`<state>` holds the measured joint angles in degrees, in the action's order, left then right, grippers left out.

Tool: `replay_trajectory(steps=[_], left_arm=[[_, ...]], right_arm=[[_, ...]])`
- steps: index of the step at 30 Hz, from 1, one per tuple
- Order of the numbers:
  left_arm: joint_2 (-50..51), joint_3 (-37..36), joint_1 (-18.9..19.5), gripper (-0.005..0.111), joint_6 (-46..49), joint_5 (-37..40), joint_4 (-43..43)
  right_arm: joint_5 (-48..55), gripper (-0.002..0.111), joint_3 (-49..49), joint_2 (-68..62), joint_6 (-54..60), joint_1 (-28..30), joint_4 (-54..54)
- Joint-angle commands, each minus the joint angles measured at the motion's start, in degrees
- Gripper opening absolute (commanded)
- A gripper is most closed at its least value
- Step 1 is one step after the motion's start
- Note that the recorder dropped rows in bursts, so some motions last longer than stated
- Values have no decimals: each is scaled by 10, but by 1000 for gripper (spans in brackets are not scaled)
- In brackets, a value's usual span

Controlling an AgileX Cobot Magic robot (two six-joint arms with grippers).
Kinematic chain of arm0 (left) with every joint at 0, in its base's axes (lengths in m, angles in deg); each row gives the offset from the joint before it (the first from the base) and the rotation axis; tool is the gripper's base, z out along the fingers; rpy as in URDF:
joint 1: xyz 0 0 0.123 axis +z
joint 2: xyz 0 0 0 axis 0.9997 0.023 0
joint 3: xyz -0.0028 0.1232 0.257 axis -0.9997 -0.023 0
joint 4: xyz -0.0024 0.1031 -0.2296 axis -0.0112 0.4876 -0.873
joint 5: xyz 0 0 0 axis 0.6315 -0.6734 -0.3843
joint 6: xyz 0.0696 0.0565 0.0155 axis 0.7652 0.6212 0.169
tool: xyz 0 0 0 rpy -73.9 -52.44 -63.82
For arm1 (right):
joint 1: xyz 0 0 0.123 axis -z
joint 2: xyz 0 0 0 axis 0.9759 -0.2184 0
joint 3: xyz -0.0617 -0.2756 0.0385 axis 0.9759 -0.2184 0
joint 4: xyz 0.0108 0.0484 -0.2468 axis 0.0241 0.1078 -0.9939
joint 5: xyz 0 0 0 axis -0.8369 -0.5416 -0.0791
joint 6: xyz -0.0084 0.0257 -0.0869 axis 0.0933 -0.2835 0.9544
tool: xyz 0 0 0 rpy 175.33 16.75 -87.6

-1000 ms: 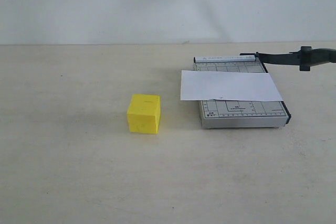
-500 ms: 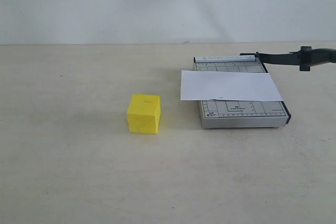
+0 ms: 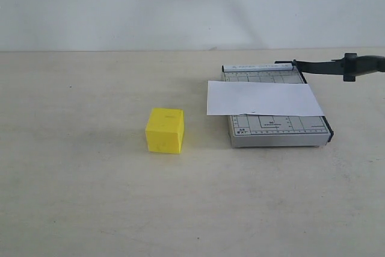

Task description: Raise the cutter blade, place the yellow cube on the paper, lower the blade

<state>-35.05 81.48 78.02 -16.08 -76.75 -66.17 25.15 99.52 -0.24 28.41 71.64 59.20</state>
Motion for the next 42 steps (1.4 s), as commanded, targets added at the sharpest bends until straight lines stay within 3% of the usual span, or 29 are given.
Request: replay_trajectory(steps=[1, 5, 7, 17, 26, 42], left_arm=[[174, 77, -82, 4, 68, -68, 9], [348, 169, -186, 4, 92, -129, 70], [447, 216, -219, 4, 92, -157, 102], [817, 471, -322, 4, 68, -196, 111], [963, 620, -345, 4, 68, -146, 111], [1070, 737, -352, 4, 39, -120, 118]], right_arm=[[-6, 50, -2, 2, 1, -1, -4], [-6, 50, -2, 2, 1, -1, -4], [-6, 50, -2, 2, 1, -1, -4], [-6, 50, -2, 2, 1, -1, -4], [-6, 50, -2, 2, 1, -1, -4], [-6, 50, -2, 2, 1, -1, -4]])
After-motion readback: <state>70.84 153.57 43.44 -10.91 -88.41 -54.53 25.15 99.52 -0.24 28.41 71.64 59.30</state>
